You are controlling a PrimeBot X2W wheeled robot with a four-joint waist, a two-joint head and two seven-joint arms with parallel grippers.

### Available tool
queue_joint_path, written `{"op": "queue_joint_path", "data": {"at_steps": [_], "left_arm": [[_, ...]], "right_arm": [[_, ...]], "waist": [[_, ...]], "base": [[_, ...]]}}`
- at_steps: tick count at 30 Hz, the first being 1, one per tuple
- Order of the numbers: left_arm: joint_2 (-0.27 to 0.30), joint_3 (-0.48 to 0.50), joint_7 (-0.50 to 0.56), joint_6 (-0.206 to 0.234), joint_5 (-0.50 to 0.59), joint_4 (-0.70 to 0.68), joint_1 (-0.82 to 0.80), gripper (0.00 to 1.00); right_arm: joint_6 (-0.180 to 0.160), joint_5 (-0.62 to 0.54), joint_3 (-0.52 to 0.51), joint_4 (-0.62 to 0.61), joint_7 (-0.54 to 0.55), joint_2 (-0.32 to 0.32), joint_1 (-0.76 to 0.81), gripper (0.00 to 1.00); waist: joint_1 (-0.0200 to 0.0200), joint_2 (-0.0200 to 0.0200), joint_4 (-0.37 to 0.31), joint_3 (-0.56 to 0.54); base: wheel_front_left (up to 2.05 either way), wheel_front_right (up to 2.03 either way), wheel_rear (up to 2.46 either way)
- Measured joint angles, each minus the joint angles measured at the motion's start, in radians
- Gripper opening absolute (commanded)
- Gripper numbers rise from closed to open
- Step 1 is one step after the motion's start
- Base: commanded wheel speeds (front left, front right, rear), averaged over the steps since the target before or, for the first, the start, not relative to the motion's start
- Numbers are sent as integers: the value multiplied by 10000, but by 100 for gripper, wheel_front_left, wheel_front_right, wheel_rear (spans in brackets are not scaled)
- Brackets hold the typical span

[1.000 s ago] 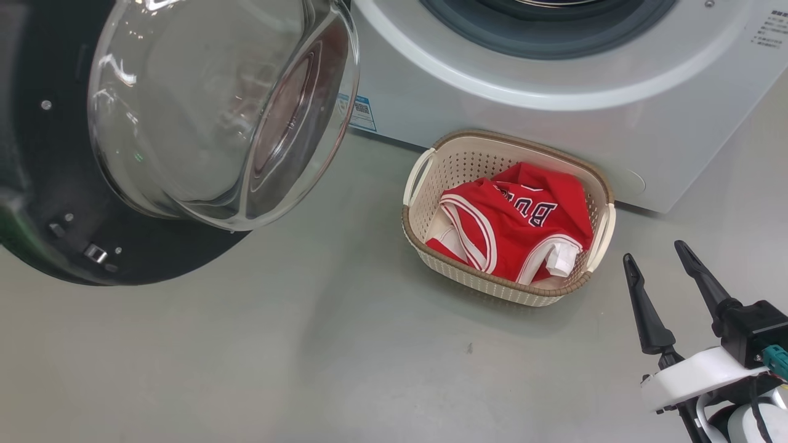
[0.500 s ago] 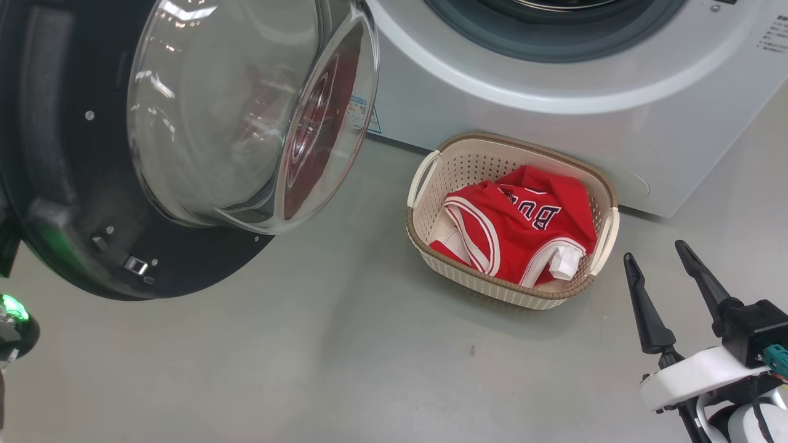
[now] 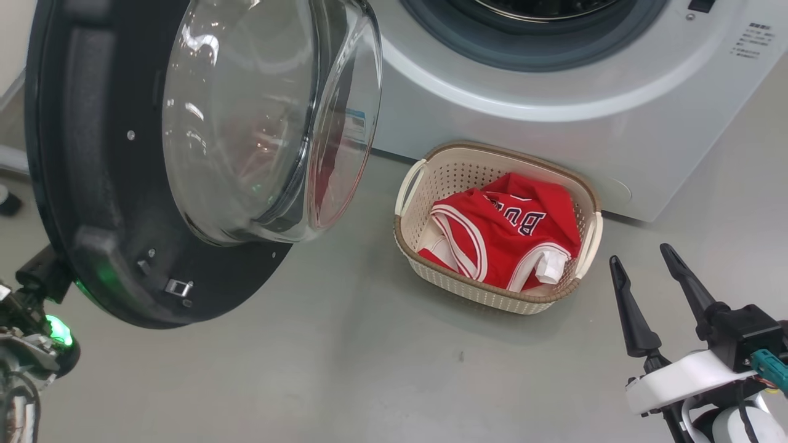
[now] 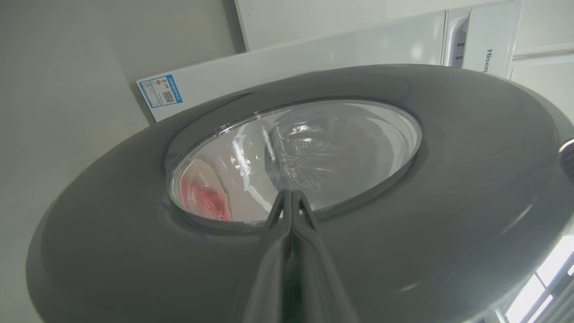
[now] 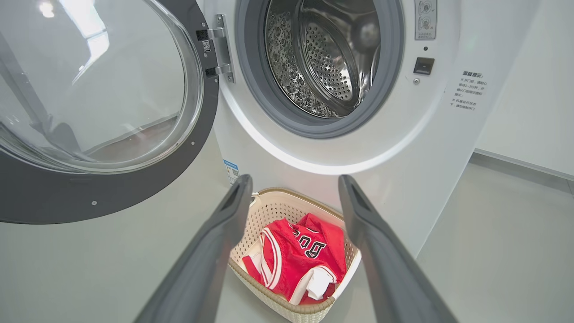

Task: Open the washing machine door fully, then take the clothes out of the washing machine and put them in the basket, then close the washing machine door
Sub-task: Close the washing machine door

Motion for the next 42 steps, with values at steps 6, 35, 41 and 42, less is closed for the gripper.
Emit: {"op": "queue_joint_path", "data": {"at_steps": [6, 35, 41, 42], "left_arm": [[-284, -151, 370, 0, 2, -1028, 296, 0], [-1626, -525, 890, 0, 199, -3553, 1709, 0], [-1833, -573, 773, 0, 414, -3653, 1766, 0], [-1847, -570, 721, 0, 451, -3664, 1776, 0]], "right_arm": [[-48, 4, 69, 65, -90, 130, -7, 100], [-59, 180, 466, 991, -913, 811, -427, 100], [-27, 263, 520, 1239, -1049, 936, -555, 100], [-27, 263, 527, 1267, -1055, 957, -555, 100]], "waist": [[0, 0, -286, -55], [0, 0, -2419, -52], [0, 0, -2938, -157], [0, 0, -3029, -177]], "base": [[0, 0, 0], [0, 0, 0], [0, 0, 0], [0, 0, 0]]}}
